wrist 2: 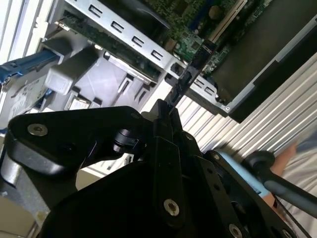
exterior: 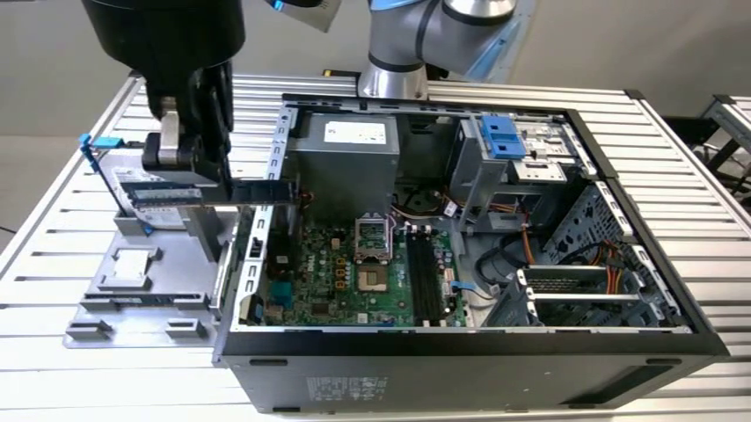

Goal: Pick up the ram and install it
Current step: 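Pick up the ram and move it above insertion slot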

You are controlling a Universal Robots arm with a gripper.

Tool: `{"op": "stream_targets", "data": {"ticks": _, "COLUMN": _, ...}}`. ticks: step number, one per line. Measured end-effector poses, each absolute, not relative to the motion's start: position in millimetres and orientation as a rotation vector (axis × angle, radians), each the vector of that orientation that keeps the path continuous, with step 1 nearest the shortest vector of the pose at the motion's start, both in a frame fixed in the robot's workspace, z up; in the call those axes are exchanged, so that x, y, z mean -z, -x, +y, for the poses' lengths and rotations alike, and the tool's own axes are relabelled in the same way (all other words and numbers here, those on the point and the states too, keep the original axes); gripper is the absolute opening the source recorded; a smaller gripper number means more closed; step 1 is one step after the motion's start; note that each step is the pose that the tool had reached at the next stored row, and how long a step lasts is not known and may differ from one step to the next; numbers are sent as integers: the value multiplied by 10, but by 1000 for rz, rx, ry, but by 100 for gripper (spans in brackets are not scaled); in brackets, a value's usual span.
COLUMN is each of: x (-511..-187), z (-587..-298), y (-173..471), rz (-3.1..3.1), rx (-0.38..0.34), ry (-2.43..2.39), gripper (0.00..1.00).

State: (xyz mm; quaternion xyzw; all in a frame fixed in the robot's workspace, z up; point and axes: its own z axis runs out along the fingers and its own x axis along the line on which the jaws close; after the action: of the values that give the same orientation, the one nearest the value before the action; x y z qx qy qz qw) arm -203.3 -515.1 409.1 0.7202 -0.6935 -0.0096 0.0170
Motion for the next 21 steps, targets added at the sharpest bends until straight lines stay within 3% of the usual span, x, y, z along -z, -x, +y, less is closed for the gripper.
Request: {"op": "stream_targets", "data": {"ticks": 21, "x": -4091, "z": -5005, "y": 1212, "rz": -2155, "rx": 30, "ry": -2239, "gripper": 0}}
